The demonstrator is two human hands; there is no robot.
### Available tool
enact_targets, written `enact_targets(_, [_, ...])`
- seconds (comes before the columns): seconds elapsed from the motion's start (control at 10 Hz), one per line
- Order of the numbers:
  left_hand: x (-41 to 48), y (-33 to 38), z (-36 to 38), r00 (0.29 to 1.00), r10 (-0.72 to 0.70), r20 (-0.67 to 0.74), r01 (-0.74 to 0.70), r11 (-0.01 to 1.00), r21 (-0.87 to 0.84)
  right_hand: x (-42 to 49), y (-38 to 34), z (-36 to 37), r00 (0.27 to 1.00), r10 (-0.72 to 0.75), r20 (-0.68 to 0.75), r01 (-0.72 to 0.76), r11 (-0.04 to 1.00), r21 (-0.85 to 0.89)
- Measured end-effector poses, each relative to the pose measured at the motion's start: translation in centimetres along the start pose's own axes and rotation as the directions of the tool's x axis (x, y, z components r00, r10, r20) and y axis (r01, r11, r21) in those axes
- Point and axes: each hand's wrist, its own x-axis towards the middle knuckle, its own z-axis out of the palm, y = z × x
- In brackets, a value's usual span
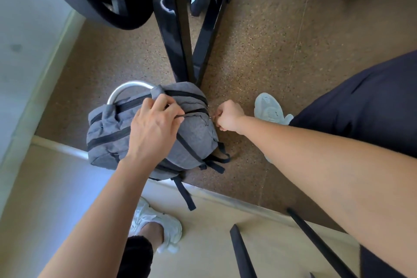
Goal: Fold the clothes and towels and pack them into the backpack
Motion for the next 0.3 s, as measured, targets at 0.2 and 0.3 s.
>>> enact_targets(0.2, [-0.5,-1.0,-1.1,0.996,0.072,0.061,-0.066,0.993,-0.103,-1.7,0.8,-2.4,0.98,-0.031,0.196,0.07,0.978,-0.195])
enact_targets(0.3, [-0.8,-1.0,-2.0,0.997,0.069,0.027,-0.064,0.988,-0.141,-2.9,0.9,-3.8,0.971,0.018,0.239,0.064,0.941,-0.333])
